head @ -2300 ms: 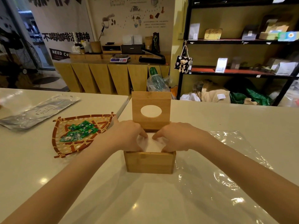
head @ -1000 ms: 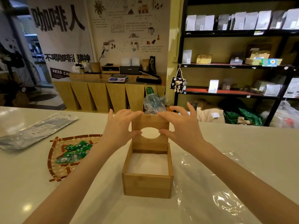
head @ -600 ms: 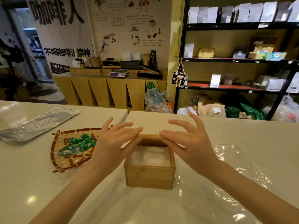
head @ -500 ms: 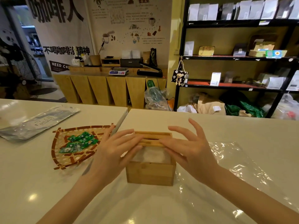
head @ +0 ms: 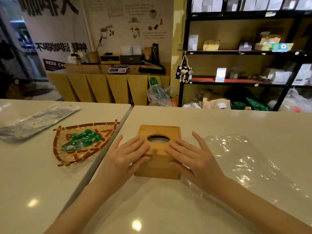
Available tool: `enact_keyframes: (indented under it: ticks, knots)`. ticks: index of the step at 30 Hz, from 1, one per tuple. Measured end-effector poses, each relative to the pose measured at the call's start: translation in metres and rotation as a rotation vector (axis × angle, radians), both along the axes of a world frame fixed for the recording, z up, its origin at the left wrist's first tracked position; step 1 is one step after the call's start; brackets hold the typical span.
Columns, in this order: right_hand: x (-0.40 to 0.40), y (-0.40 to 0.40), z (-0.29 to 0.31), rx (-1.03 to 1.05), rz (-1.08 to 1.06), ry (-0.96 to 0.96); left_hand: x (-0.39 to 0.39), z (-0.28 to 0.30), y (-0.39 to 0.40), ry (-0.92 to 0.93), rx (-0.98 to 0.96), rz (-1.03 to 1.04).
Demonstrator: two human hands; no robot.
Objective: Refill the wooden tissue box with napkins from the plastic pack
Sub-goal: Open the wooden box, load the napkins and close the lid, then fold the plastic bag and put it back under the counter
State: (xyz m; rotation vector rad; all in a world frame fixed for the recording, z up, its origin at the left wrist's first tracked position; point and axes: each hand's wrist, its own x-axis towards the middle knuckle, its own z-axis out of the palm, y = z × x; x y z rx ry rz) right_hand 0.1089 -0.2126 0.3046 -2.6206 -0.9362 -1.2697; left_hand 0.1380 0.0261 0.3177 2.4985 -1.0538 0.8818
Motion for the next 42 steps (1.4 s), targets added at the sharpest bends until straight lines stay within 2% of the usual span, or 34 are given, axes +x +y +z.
enact_keyframes:
  ticks: [9, 13, 15, 17, 20, 22, 24, 27, 30, 34, 37, 39, 42]
  knots:
    - [0.002, 0.008, -0.001, 0.021, -0.047, 0.075, 0.0, 0.004, 0.002, 0.181, -0.071, -0.007]
    - [-0.013, 0.004, 0.01, 0.136, -0.047, 0.245, -0.017, 0.021, -0.012, 0.078, -0.122, 0.009]
    - [-0.026, -0.014, 0.017, 0.218, -0.096, 0.297, -0.033, 0.032, -0.032, 0.022, -0.161, -0.072]
    - [-0.04, -0.04, 0.021, 0.305, -0.163, 0.321, -0.05, 0.034, -0.057, 0.003, -0.12, -0.191]
    - [-0.067, -0.084, 0.022, 0.453, -0.325, 0.391, -0.071, 0.022, -0.093, 0.106, -0.004, -0.269]
    - [-0.084, -0.112, 0.017, 0.491, -0.474, 0.378, -0.082, 0.014, -0.112, 0.271, 0.073, -0.185]
    - [-0.096, -0.135, 0.009, 0.437, -0.666, 0.416, -0.087, 0.004, -0.127, 0.439, 0.2, -0.032]
    - [-0.106, -0.154, 0.0, 0.31, -0.983, 0.653, -0.087, -0.007, -0.142, 0.504, 0.371, 0.148]
    - [-0.11, -0.162, -0.011, 0.319, -1.127, 0.8, -0.087, -0.013, -0.149, 0.603, 0.412, 0.218]
    - [-0.113, -0.16, -0.013, 0.431, -1.099, 0.794, -0.086, -0.016, -0.148, 0.659, 0.365, 0.238]
    - [-0.114, -0.158, -0.01, 0.663, -1.031, 0.77, -0.083, -0.015, -0.148, 0.712, 0.272, 0.155]
    - [-0.117, -0.158, -0.008, 0.797, -0.988, 0.741, -0.082, -0.014, -0.147, 0.733, 0.142, 0.078]
    - [-0.123, -0.161, -0.009, 0.907, -0.95, 0.68, -0.074, -0.017, -0.146, 0.772, -0.16, -0.018]
